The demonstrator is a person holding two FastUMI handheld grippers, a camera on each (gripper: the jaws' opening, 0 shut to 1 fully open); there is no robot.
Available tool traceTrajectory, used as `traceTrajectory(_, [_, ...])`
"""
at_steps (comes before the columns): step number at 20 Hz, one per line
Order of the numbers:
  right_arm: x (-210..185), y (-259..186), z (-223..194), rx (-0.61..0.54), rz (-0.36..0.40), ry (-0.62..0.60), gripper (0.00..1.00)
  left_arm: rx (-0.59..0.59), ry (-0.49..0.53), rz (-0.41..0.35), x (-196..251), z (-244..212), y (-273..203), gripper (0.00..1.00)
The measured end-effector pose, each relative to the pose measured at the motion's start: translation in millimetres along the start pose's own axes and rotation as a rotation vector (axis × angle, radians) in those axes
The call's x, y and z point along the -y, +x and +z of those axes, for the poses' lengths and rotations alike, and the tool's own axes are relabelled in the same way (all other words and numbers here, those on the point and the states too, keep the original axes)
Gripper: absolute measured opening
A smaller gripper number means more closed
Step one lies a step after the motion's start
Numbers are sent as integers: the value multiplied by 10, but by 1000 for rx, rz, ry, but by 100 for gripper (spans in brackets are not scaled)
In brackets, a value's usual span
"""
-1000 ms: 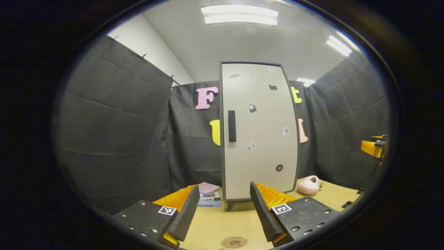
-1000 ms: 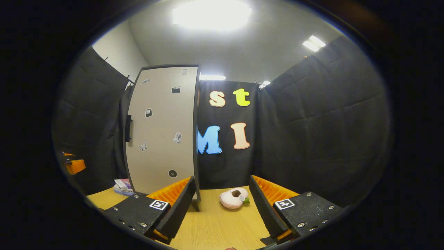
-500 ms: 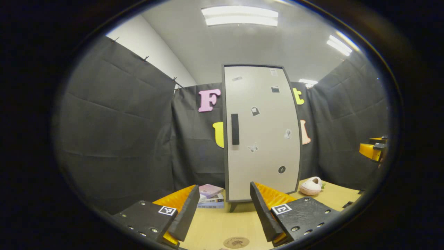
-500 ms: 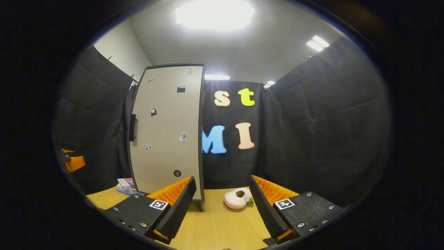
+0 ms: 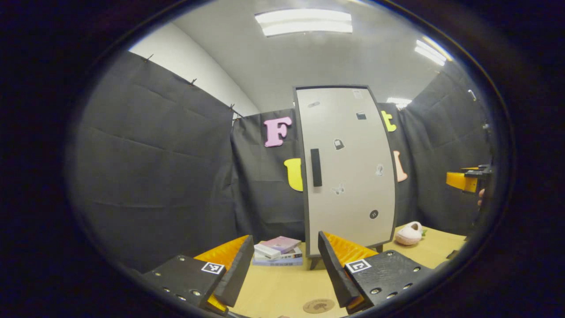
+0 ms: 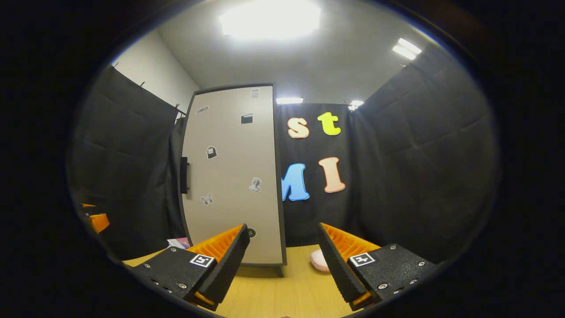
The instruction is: Open the cabinet door with the right hand, grasp the bottle in the cabinet with the left hand and place it on the coaster, then close the cabinet door with the right hand.
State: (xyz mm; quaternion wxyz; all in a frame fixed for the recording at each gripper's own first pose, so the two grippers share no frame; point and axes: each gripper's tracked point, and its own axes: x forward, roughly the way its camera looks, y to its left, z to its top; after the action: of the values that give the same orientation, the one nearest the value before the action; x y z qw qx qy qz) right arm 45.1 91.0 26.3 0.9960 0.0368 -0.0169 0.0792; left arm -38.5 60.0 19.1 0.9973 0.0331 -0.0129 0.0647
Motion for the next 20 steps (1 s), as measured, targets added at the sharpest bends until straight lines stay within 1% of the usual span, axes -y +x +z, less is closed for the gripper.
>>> traceTrajectory(2, [-178, 154, 77, 14, 28, 10, 95, -3, 8, 28, -163, -16, -71, 83])
traceTrajectory(3, [-276, 228, 101, 19, 45, 11, 95, -7, 9, 41, -230, -26, -103, 88])
traceTrajectory(6, [-579, 465, 159, 29, 90, 9, 95, -15, 12, 84, -461, -56, -170, 87])
traceTrajectory(7, [-679, 544, 175, 31, 103, 11, 95, -15, 17, 98, -537, -61, -195, 84])
traceTrajectory(9, [-881, 684, 183, 29, 133, 14, 95, -17, 26, 126, -668, -73, -226, 84])
traceTrajectory(10, [-976, 745, 204, 32, 148, 14, 95, -17, 28, 141, -762, -78, -250, 87])
traceTrajectory(11, [-1077, 807, 236, 39, 161, 14, 95, -19, 30, 154, -846, -79, -276, 83])
traceTrajectory(13, [-1279, 955, 273, 46, 183, 11, 95, -20, 34, 182, -989, -87, -354, 83])
traceTrajectory(14, [-1371, 1019, 294, 50, 192, 13, 95, -22, 36, 195, -1042, -103, -366, 88])
traceTrajectory(17, [-1692, 1224, 380, 67, 227, 31, 95, -27, 41, 227, -1237, -144, -453, 88])
traceTrajectory(18, [-1788, 1286, 391, 68, 238, 32, 95, -30, 41, 237, -1292, -157, -477, 84])
traceTrajectory(20, [-1972, 1410, 419, 76, 247, 31, 95, -31, 38, 255, -1410, -175, -510, 84])
